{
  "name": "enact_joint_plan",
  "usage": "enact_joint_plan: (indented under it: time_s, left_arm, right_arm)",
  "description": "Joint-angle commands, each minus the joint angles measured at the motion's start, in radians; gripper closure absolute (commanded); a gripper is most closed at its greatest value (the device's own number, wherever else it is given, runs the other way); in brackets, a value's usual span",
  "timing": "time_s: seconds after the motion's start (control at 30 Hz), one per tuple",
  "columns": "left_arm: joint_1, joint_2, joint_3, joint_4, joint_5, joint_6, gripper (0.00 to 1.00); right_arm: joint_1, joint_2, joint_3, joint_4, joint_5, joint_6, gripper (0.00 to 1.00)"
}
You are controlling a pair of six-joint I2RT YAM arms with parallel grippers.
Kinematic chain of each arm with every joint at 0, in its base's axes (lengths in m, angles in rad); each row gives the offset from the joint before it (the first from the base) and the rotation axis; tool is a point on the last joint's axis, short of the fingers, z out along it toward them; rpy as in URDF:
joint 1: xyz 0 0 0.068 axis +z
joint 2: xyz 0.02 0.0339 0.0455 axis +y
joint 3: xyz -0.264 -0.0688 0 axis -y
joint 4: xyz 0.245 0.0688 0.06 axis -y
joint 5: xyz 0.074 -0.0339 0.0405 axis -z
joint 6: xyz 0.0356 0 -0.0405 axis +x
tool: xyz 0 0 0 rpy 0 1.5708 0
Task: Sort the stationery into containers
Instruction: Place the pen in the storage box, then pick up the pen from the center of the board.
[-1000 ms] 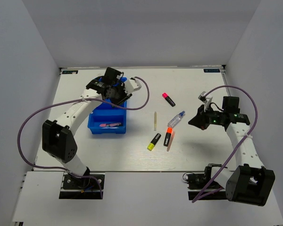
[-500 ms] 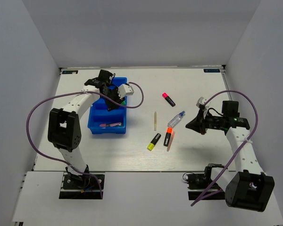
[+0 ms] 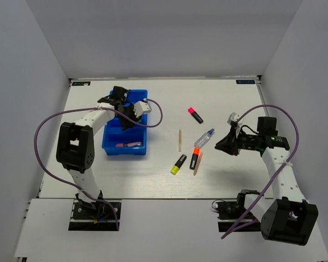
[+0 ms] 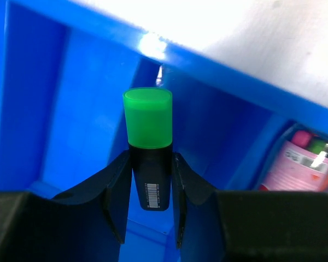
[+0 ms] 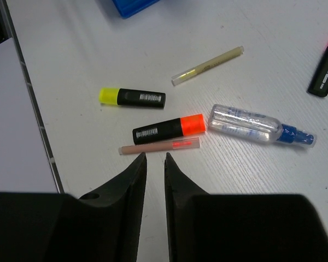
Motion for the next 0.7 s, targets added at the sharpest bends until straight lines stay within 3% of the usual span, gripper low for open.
enact_joint_plan:
  time_s: [0.0, 0.03, 0.1, 0.13, 0.17, 0.23, 0.27, 0.4, 0.47, 0.5, 0.53, 0.57, 0.6, 0.63, 0.67]
  left_arm:
    - [0.024, -0.048, -0.034, 0.085, 0.002, -0.038, 0.90]
    - [0.028, -0.045, -0.037, 0.094, 0.002, -0.039, 0.87]
    - [0.034, -0.054, -0.051, 0.109, -0.005, -0.049, 0.66]
    - [0.034, -0.066, -0.065, 0.120, -0.010, -0.056, 0.57]
    - [0.033, -0.069, -0.078, 0.129, -0.018, -0.061, 0.40]
    - [0.038, -0.105, -0.098, 0.187, -0.030, -0.100, 0.20]
    - [0.038, -0.112, -0.111, 0.203, -0.030, -0.116, 0.00]
    - [0.039, -0.200, -0.103, 0.269, -0.053, -0.247, 0.00]
    - [0.038, -0.281, -0.102, 0.272, -0.071, -0.350, 0.00]
    - [0.031, -0.305, -0.106, 0.275, -0.074, -0.377, 0.00]
    - [0.018, -0.351, -0.124, 0.290, -0.084, -0.432, 0.00]
    - [-0.001, -0.411, -0.146, 0.290, -0.102, -0.490, 0.00]
    - [-0.014, -0.440, -0.170, 0.290, -0.091, -0.521, 0.00]
    - [-0.031, -0.468, -0.183, 0.277, -0.090, -0.556, 0.00]
    - [-0.041, -0.546, -0.212, 0.263, -0.106, -0.652, 0.00]
  right_arm:
    - [-0.007, -0.002, -0.003, -0.001, -0.023, -0.017, 0.77]
    - [-0.007, -0.005, -0.003, 0.001, -0.020, -0.016, 0.75]
    - [-0.005, -0.004, 0.000, 0.004, -0.022, -0.006, 0.55]
    - [-0.003, -0.002, 0.002, 0.005, -0.018, -0.003, 0.10]
    - [-0.005, -0.001, 0.003, 0.017, -0.011, 0.035, 0.10]
    - [-0.003, 0.002, 0.006, 0.072, 0.034, 0.091, 0.10]
    - [-0.003, 0.007, 0.008, 0.085, 0.047, 0.130, 0.10]
    - [0.003, 0.052, 0.008, 0.311, 0.097, 0.309, 0.10]
    - [0.012, 0.137, 0.102, 0.326, 0.083, 0.328, 0.25]
    - [0.032, 0.222, 0.148, 0.303, 0.104, 0.366, 0.38]
    - [0.046, 0.325, 0.313, 0.266, 0.200, 0.388, 0.49]
    - [0.071, 0.384, 0.377, 0.234, 0.237, 0.397, 0.75]
    - [0.099, 0.495, 0.440, 0.121, 0.277, 0.406, 0.84]
    - [0.134, 0.612, 0.614, 0.084, 0.337, 0.403, 0.87]
    - [0.147, 0.660, 0.661, 0.044, 0.388, 0.409, 0.82]
